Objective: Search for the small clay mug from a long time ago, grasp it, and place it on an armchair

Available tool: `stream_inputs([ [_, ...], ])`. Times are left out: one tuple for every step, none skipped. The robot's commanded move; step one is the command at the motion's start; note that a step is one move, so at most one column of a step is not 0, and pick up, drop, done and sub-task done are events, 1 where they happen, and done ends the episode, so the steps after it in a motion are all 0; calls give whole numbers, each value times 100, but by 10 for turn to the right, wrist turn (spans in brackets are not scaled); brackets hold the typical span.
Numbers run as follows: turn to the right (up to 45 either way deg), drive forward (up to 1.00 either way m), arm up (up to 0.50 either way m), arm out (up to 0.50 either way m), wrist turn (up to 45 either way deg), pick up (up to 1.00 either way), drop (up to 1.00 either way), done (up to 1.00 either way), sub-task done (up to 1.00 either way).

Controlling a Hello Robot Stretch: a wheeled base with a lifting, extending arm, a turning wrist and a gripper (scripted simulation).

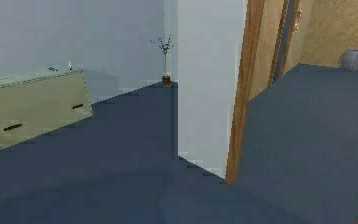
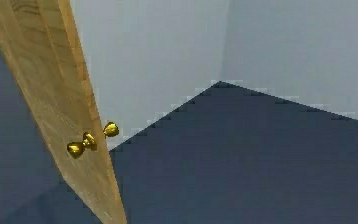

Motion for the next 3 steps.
stream_inputs([
  [-30, 0, 0, 0, 0, 0, 0, 0, 0],
  [0, 20, 0, 0, 0, 0, 0, 0, 0],
  [360, 0, 0, 0, 0, 0, 0, 0, 0],
])
